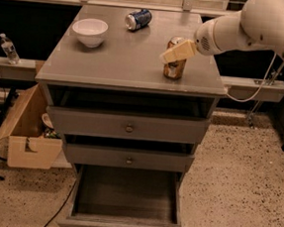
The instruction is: Place orange can into bottom drawer
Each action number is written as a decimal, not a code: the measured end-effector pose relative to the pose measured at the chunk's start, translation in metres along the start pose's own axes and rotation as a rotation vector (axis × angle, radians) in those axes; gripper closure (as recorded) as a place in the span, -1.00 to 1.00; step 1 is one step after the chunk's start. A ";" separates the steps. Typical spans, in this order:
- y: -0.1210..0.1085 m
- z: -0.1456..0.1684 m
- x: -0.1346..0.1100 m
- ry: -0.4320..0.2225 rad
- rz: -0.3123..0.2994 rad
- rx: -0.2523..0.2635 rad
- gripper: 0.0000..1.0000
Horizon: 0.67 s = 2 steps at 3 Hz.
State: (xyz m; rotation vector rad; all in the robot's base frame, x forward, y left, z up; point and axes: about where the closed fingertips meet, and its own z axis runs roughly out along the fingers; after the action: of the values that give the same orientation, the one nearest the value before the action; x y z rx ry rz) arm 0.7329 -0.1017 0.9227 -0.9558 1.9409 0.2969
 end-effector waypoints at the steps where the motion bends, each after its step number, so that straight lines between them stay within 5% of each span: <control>1: 0.009 0.011 -0.009 -0.020 0.008 -0.017 -1.00; 2: 0.018 0.023 -0.008 -0.021 0.023 -0.041 -0.65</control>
Offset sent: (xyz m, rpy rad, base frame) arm 0.0047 0.0370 -0.0165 0.0626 0.0404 0.0302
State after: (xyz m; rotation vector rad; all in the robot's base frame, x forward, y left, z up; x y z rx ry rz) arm 0.7369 -0.0734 0.9138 -0.9535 1.9343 0.3607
